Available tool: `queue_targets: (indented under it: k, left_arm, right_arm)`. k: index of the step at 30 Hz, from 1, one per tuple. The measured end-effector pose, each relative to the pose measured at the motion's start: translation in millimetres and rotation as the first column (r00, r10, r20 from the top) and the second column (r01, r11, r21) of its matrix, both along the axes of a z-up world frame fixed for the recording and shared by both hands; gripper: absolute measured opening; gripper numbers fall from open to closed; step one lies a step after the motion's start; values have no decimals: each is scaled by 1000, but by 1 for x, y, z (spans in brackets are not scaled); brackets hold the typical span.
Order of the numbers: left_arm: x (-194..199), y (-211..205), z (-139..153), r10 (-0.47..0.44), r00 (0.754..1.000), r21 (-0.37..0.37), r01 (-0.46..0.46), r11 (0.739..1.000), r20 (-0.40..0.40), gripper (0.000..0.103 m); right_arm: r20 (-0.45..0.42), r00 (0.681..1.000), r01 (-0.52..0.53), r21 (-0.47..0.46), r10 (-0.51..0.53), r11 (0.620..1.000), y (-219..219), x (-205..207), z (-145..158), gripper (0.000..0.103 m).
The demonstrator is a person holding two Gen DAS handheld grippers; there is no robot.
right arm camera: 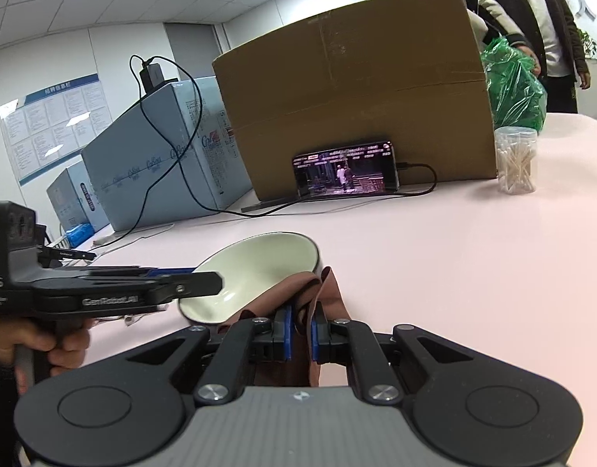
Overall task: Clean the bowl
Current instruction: 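Continue rubbing the cloth on the bowl's outer wall with the right gripper while the left gripper holds the rim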
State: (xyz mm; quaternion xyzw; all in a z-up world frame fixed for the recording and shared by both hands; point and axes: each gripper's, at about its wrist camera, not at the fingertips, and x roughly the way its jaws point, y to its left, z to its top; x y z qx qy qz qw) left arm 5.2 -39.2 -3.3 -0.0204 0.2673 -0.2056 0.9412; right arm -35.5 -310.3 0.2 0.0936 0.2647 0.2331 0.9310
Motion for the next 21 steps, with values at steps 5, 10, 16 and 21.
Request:
queue_targets:
  k: [5, 10, 16, 21]
  left_arm:
    - [15, -2, 3, 13, 1000, 2, -13, 1000, 15, 28]
    - [18, -1, -6, -2, 1000, -32, 2, 999, 15, 28]
    - [14, -3, -13, -11, 1000, -19, 11, 1000, 30, 28]
    - [12, 0, -13, -13, 999, -38, 14, 999, 31, 28]
  right_arm:
    - [-3, 1000, -11, 12, 11, 1000, 0, -3, 0, 11]
    - [0, 999, -49, 21, 49, 999, 4, -12, 2, 11]
    - [0, 995, -99, 30, 99, 995, 13, -20, 3, 11]
    - [19, 997, -69, 44, 68, 997, 10, -17, 8, 11]
